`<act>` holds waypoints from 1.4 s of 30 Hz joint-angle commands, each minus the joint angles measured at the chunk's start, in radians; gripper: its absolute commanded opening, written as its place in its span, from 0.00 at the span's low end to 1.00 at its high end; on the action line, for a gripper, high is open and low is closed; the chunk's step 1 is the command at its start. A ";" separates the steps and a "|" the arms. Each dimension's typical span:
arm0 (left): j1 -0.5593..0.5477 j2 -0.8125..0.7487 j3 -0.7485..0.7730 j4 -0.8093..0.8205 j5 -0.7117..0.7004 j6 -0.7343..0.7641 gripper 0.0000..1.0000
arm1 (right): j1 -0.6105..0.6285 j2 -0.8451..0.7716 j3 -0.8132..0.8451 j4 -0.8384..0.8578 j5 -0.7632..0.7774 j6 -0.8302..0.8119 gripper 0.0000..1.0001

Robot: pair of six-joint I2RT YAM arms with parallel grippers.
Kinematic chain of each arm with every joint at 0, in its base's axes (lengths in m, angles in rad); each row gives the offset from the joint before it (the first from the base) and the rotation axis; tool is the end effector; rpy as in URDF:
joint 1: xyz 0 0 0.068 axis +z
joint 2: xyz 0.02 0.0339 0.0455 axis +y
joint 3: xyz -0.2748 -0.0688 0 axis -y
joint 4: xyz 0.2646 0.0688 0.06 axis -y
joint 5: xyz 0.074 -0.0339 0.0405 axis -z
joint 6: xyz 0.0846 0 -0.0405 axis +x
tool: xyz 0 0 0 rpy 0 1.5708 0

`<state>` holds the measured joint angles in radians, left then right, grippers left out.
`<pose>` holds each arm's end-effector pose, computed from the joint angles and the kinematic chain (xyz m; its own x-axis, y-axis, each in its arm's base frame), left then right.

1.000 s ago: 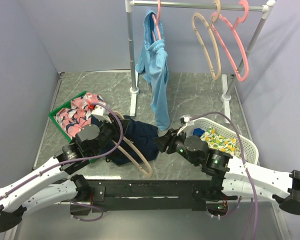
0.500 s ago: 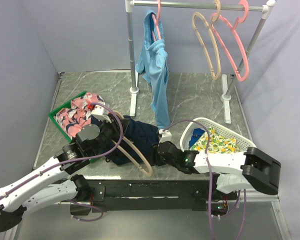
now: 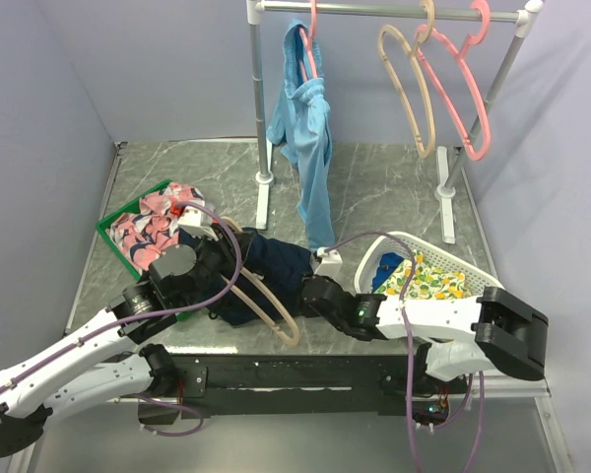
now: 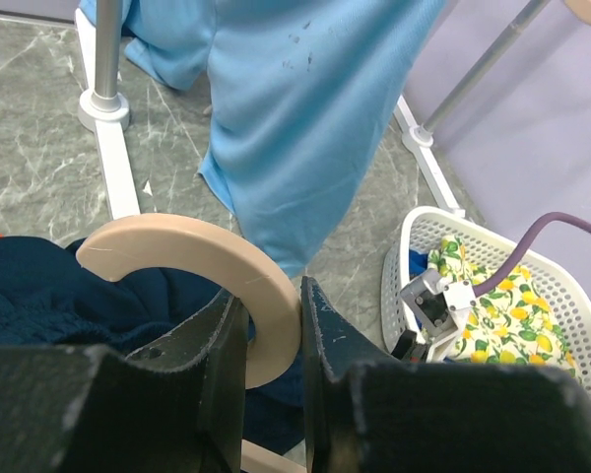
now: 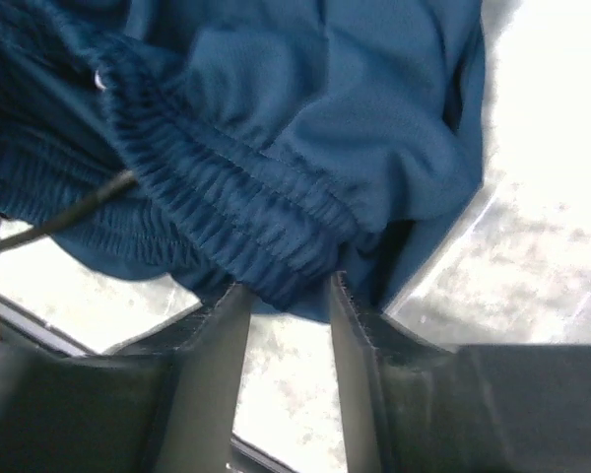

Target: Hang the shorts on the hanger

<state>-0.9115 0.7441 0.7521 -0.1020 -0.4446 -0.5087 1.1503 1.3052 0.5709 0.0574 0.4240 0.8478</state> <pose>0.1707 -0.1608 0.3476 -0.2700 -0.3694 -0.8892 0.3661 0.8147 -0.4496 0.1552 0.2617 0.1513 -0.6949 0.1202 -0.7090 -0.2722 0.8686 0.4140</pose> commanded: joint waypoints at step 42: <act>0.034 0.161 -0.218 0.791 -0.553 0.263 0.01 | -0.155 -0.411 0.526 -0.976 -0.182 -0.134 0.00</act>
<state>-0.9112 0.9176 0.5499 0.6716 -0.9016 -0.3859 1.0248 0.8764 0.9802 -0.7708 0.2584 0.7849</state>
